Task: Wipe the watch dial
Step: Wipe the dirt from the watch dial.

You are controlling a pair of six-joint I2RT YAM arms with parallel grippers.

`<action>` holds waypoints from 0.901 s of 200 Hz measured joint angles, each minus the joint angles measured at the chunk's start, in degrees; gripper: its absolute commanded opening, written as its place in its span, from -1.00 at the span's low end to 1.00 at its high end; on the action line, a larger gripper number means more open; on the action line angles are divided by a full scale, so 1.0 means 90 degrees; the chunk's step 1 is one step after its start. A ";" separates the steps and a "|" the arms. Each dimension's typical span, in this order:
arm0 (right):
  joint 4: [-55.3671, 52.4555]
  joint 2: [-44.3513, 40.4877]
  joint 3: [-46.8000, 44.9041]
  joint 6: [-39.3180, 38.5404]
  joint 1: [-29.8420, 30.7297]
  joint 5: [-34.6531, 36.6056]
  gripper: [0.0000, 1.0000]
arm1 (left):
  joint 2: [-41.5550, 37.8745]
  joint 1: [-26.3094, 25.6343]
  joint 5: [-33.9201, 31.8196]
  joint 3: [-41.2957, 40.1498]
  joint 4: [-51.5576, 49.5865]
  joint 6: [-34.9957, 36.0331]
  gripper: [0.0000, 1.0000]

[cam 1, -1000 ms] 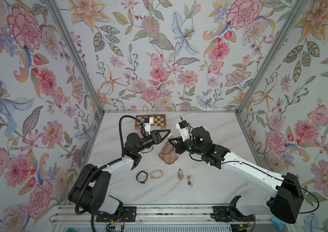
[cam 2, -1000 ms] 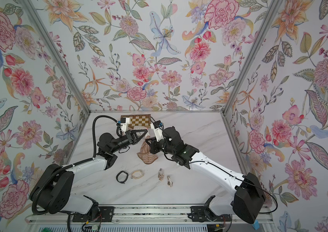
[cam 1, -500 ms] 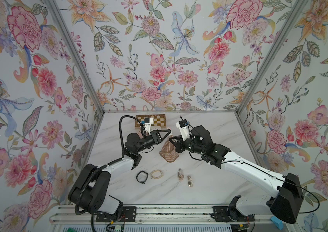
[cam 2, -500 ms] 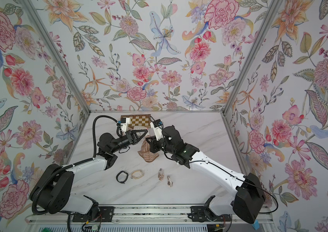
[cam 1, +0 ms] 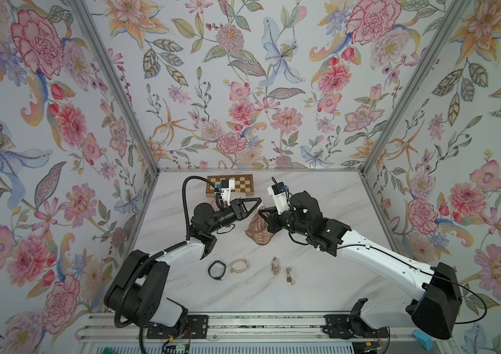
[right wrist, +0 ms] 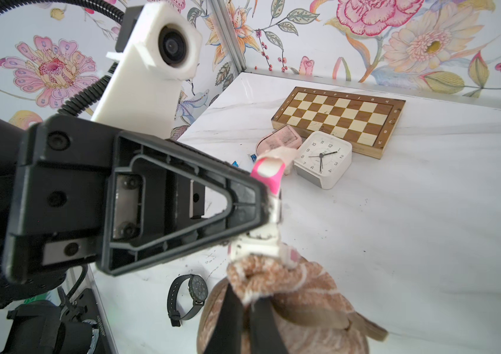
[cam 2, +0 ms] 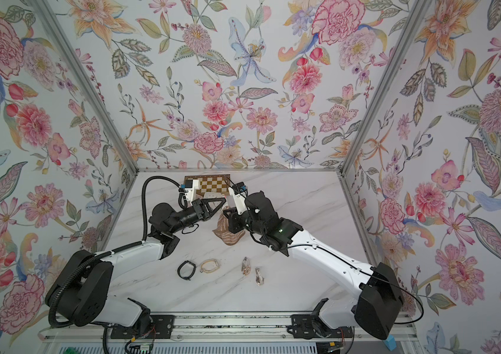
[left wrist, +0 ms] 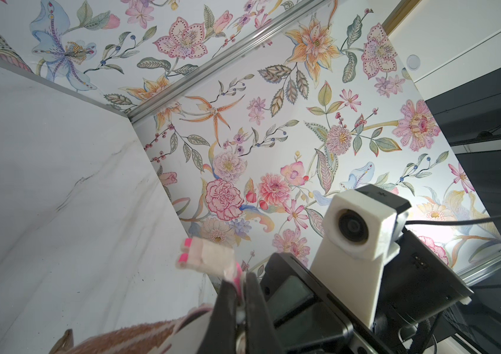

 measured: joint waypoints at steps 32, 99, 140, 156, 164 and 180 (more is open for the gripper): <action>-0.0010 0.0000 0.0000 -0.0022 0.0012 0.0049 -1.00 | 0.0000 0.0000 0.0002 0.0000 -0.0002 0.0029 -1.00; -0.0036 0.0000 0.0000 -0.0095 0.0034 0.0177 -1.00 | 0.0000 0.0000 0.0002 0.0002 -0.0085 0.0104 -1.00; -0.0066 0.0000 -0.0002 -0.0189 0.0066 0.0357 -1.00 | 0.0000 0.0000 0.0002 0.0017 -0.0160 0.0117 -1.00; -0.0061 0.0000 -0.0007 -0.0189 -0.0005 0.0357 -1.00 | 0.0000 -0.0002 0.0005 0.0049 -0.0214 0.0119 -1.00; -0.0061 0.0000 -0.0007 -0.0189 -0.0012 0.0359 -1.00 | 0.0000 -0.0007 0.0005 0.0068 -0.0243 0.0121 -1.00; -0.0058 0.0000 -0.0007 -0.0192 0.0061 0.0406 -1.00 | 0.0000 -0.0019 0.0005 0.0090 -0.0289 0.0124 -1.00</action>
